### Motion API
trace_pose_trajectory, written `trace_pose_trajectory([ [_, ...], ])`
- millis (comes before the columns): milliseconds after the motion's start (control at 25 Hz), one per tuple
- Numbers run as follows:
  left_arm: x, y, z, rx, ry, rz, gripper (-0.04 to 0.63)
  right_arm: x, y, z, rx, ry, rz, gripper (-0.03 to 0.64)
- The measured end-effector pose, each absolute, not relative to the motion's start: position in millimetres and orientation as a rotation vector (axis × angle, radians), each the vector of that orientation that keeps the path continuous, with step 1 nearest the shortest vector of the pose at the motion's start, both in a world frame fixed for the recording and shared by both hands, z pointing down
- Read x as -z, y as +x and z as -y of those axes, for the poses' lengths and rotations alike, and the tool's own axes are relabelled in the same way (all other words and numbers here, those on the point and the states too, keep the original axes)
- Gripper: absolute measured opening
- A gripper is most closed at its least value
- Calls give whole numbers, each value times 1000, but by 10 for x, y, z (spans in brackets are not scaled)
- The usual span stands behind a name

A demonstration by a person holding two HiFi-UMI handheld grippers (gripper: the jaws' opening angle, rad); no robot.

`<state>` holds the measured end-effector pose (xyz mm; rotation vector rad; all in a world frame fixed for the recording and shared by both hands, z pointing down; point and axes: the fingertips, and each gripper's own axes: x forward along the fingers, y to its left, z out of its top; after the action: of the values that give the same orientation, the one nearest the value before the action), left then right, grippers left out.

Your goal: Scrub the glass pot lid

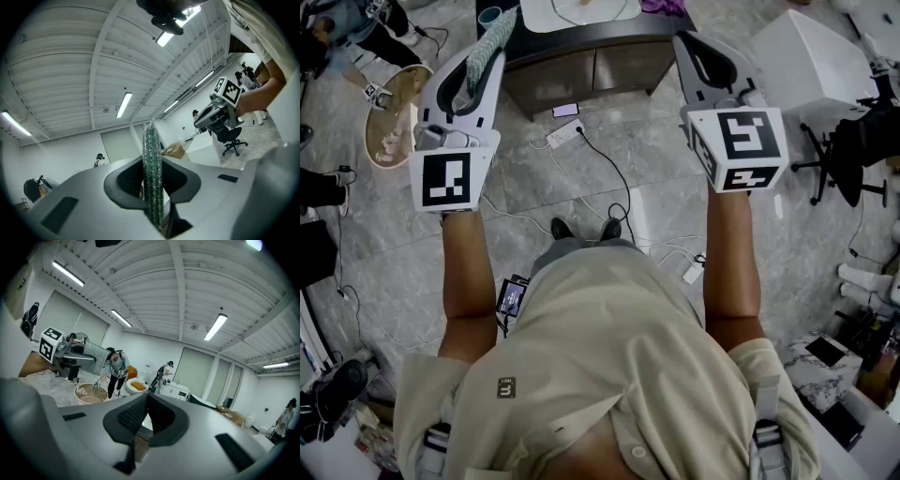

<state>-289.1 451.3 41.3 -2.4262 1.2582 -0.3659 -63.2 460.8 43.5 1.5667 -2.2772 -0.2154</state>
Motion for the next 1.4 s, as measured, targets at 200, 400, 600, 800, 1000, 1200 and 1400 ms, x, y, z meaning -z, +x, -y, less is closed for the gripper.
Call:
trace_pose_trajectory([
  [200,-400,-2789,-4634,383,-2422,-1262,87,-435,-523,-4717,209,1567,2286,25],
  [400,-423,-2652,-4706,397,-2412,-1261,89,-468,-370,-4787,201,1568,2298,25],
  [600,-432,-2484,-4804,417,-2405,-1263,87,-471,-167,-4876,194,1592,2316,25],
  [800,-467,-2364,-4899,447,-2383,-1274,88,-487,69,-4957,163,1636,2377,28],
  [1000,-440,-2233,-5000,475,-2359,-1280,87,-528,249,-5027,138,1631,2399,28],
  [1200,-519,-2021,-5032,512,-2373,-1266,87,-622,497,-5048,98,1648,2392,28],
  [1400,-622,-1950,-4893,512,-2395,-1243,88,-733,589,-5004,74,1663,2365,28],
])
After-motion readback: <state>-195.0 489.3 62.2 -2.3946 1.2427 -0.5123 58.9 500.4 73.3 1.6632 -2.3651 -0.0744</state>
